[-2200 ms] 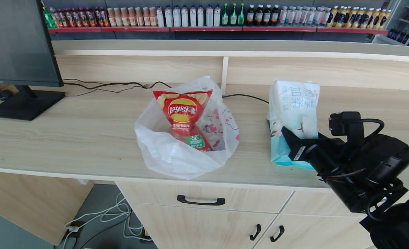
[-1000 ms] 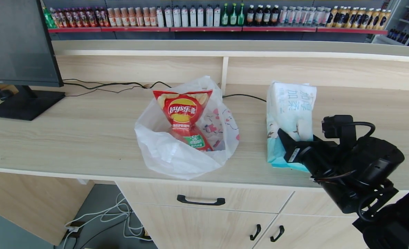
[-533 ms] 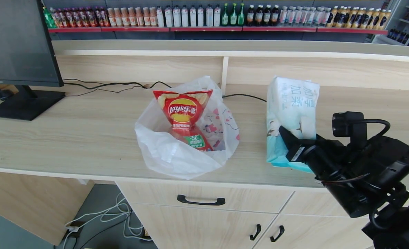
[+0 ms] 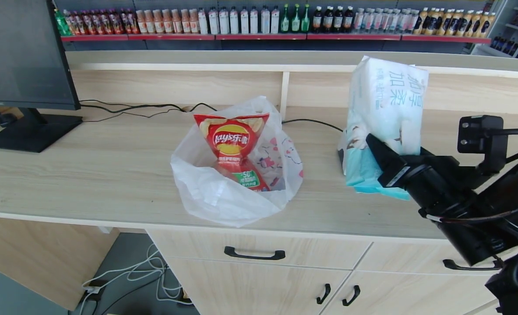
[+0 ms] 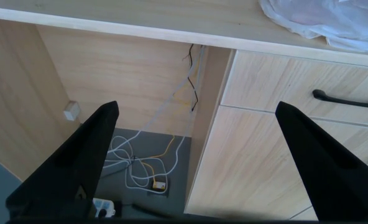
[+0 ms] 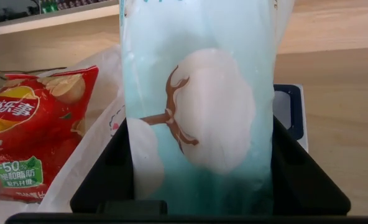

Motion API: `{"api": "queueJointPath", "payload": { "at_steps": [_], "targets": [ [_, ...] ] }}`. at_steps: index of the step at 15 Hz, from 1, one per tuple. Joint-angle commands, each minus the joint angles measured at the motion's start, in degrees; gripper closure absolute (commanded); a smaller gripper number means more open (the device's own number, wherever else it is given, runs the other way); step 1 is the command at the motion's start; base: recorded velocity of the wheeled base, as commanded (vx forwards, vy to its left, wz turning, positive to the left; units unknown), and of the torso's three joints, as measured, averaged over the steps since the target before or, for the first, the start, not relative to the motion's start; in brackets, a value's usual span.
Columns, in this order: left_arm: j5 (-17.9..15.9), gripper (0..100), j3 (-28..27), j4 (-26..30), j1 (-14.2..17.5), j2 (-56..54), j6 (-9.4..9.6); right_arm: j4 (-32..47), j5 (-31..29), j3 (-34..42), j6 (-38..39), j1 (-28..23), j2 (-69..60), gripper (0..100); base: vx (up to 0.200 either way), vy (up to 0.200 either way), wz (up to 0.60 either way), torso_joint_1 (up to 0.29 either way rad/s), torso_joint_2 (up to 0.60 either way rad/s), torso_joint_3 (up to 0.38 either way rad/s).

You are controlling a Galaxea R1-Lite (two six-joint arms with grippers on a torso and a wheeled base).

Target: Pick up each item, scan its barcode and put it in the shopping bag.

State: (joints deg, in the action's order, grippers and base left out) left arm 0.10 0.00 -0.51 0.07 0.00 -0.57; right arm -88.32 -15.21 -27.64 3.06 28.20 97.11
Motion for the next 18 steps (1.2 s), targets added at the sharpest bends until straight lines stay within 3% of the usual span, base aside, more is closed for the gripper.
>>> {"api": "queueJointPath", "payload": {
  "at_steps": [1,3,6,15,18],
  "targets": [
    [0.0,0,0.0,0.0,0.0,0.0,-0.04,0.0,-0.1,-0.6,0.0,0.0,-1.1,100,-0.2,0.0,0.0,0.002,0.01,0.002],
    [0.0,0,0.0,0.0,0.0,0.0,-0.04,0.0,-0.1,-0.7,-0.1,0.0,-1.6,100,-0.2,0.0,0.0,0.01,0.01,0.0],
    [0.1,0,0.0,0.0,0.0,0.0,-0.04,0.0,0.0,-0.6,-0.1,-0.1,-2.1,100,0.0,0.0,0.0,0.0,0.0,0.0],
    [0.1,0,0.0,-0.1,0.0,0.0,-0.13,0.1,0.1,0.0,0.0,-0.1,-3.7,100,0.0,0.2,0.0,0.007,0.0,0.001],
    [0.1,0,0.0,-0.1,0.0,0.0,-0.13,0.0,1.0,0.6,0.0,-0.1,-4.3,100,0.0,0.0,0.0,0.0,0.0,0.0]
  ]
}}
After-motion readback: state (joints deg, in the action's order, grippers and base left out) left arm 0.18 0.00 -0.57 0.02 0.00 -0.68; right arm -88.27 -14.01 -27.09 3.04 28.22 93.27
